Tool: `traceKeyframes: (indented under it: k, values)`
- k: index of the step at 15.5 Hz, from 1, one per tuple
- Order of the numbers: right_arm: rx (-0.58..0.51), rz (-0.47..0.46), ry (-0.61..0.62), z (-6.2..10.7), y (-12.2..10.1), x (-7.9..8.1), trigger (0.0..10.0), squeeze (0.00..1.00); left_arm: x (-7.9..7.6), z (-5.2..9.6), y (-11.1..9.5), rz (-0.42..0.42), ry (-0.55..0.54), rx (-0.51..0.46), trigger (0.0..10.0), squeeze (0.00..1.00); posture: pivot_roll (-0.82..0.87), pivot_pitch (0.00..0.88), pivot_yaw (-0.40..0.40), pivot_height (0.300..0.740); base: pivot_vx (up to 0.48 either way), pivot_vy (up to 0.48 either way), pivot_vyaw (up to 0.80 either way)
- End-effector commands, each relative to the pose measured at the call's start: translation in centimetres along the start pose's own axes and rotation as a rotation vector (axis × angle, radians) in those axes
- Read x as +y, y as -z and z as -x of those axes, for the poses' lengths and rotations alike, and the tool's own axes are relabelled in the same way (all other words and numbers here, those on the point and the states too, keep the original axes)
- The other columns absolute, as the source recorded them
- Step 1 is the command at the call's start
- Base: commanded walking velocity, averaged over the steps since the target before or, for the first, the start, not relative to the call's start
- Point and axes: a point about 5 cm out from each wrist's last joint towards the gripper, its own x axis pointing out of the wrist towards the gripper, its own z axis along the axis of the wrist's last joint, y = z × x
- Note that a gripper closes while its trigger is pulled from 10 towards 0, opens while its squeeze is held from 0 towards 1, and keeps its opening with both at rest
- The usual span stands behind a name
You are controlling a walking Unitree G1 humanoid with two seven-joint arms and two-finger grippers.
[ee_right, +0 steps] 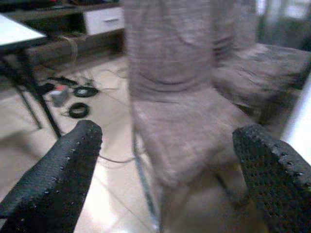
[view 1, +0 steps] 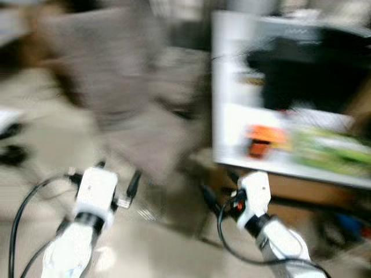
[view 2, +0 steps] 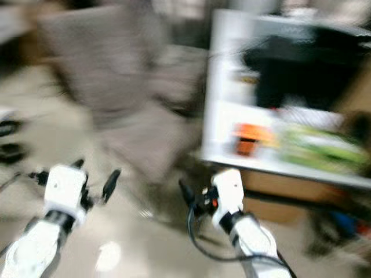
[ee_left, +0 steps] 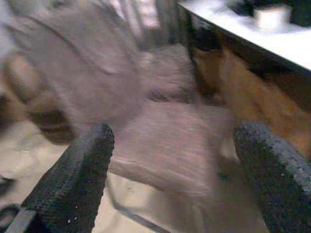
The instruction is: Picking trash to rubbish bin
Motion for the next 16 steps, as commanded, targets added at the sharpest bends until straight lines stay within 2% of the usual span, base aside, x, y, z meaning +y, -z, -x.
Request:
traceKeyframes:
  k: [1,3,6,8,9,11,12,13,14,15,16]
  values:
    - [-0.037,-0.01,0.017,-0.4,-1.1,-0.3,10.0,0.0,0.6,-0.2,-0.9,-0.025,-0.012,-0.025,10.0,0.0,0.04,0.017,-0.054,0.74,0.0,0.412,0.8]
    - [-0.104,-0.039,0.038,-1.3,-2.8,-0.3,10.0,0.0,1.7,-1.6,-3.6,-0.062,-0.024,-0.112,10.0,0.0,0.04,0.013,-0.042,0.74,0.0,0.375,0.8]
    - [-0.197,-0.097,0.068,-2.1,-5.1,-0.5,10.0,0.0,2.3,-2.8,-6.6,-0.068,-0.02,-0.194,10.0,0.0,0.05,0.004,-0.023,0.74,0.0,0.371,0.8]
    - [-0.23,-0.135,0.09,-2.1,-5.8,-0.8,10.0,0.0,2.8,-3.3,-8.8,-0.075,-0.02,-0.253,10.0,0.0,0.05,0.002,-0.016,0.74,0.0,0.373,0.8]
    - [-0.23,-0.135,0.092,-2.1,-5.9,-0.9,10.0,0.0,2.9,-3.3,-9.3,-0.08,-0.02,-0.257,10.0,0.0,0.05,0.004,-0.015,0.74,0.0,0.371,0.8]
    - [-0.228,-0.113,0.099,-2.1,-6.1,-1.2,10.0,0.0,3.1,-3.2,-9.1,-0.094,-0.007,-0.231,10.0,0.0,0.05,0.003,-0.016,0.74,0.0,0.368,0.74]
    - [-0.23,-0.122,0.126,-2.1,-6.2,-1.7,10.0,0.0,3.3,-3.2,-8.7,-0.071,-0.019,-0.201,10.0,0.0,0.05,0.001,-0.018,0.74,0.0,0.0,0.0]
    - [-0.219,-0.136,0.148,-2.1,-6.2,-2.1,10.0,0.0,3.2,-3.2,-7.6,-0.06,-0.016,-0.136,10.0,0.0,0.05,0.0,-0.023,0.74,0.0,0.0,0.0]
    - [-0.189,-0.111,0.186,-2.1,-5.7,-2.4,10.0,0.0,2.7,-3.1,-5.9,-0.044,0.0,-0.077,10.0,0.0,0.04,0.0,-0.025,0.74,0.0,0.0,0.0]
    - [-0.169,-0.095,0.208,-2.1,-5.3,-2.6,10.0,0.0,2.4,-3.2,-5.2,-0.029,0.001,-0.05,10.0,0.0,0.04,0.0,-0.024,0.74,0.0,0.0,0.0]
    - [-0.144,-0.061,0.226,-2.1,-4.9,-2.7,10.0,0.0,2.0,-3.4,-4.1,0.032,0.015,-0.006,10.0,0.0,0.03,0.0,-0.021,0.74,0.0,0.0,0.0]
